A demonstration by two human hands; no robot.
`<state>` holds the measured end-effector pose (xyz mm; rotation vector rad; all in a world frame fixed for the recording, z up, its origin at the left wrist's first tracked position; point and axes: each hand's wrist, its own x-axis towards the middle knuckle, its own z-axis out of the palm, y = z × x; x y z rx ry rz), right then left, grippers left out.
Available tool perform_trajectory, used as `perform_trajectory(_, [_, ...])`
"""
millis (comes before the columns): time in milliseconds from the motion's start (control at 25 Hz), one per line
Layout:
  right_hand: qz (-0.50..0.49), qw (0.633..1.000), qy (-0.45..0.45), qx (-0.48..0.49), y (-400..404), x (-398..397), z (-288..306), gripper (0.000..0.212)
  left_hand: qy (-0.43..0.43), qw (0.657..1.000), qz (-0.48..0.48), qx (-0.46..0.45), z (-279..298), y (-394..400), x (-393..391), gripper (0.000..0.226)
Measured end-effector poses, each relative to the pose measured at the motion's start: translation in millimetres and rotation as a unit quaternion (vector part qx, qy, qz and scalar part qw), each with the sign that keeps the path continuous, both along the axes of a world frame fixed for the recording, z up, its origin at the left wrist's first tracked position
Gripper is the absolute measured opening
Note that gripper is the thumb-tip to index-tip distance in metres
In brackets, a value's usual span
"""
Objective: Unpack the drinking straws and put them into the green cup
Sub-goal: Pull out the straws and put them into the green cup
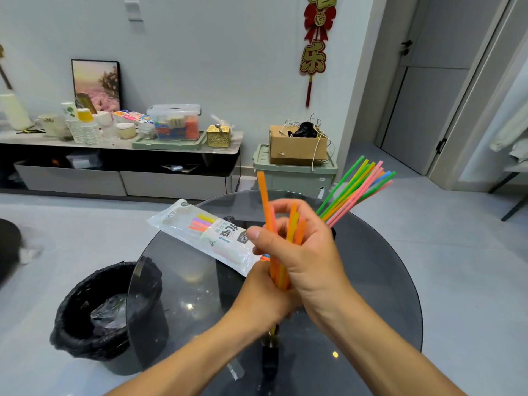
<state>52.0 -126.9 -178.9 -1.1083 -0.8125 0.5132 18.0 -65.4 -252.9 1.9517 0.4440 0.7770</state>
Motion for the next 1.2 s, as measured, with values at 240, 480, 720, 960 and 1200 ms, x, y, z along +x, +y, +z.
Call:
perform_trajectory(240, [-0.037,0.999,0.011,-0.002,1,8,-8,0.029,-0.022,1.000,-0.007,-0.018,-2,2,2,0.020])
perform_trajectory(480, [-0.047,0.998,0.040,-0.028,6,5,-17,0.046,0.024,0.995,0.007,-0.095,-18,1,-1,0.012])
perform_trajectory(720, [0.072,0.957,-0.180,-0.214,-15,33,-17,0.022,0.066,0.985,0.028,-0.158,-19,6,-13,0.014])
perform_trajectory(960, [-0.020,0.971,-0.176,-0.161,-9,31,-28,0.022,0.049,0.989,0.071,-0.118,-11,16,-9,0.009])
perform_trajectory(1200, [-0.216,0.976,-0.012,0.008,-13,120,14,0.032,0.020,0.990,0.121,-0.064,7,32,-17,0.040])
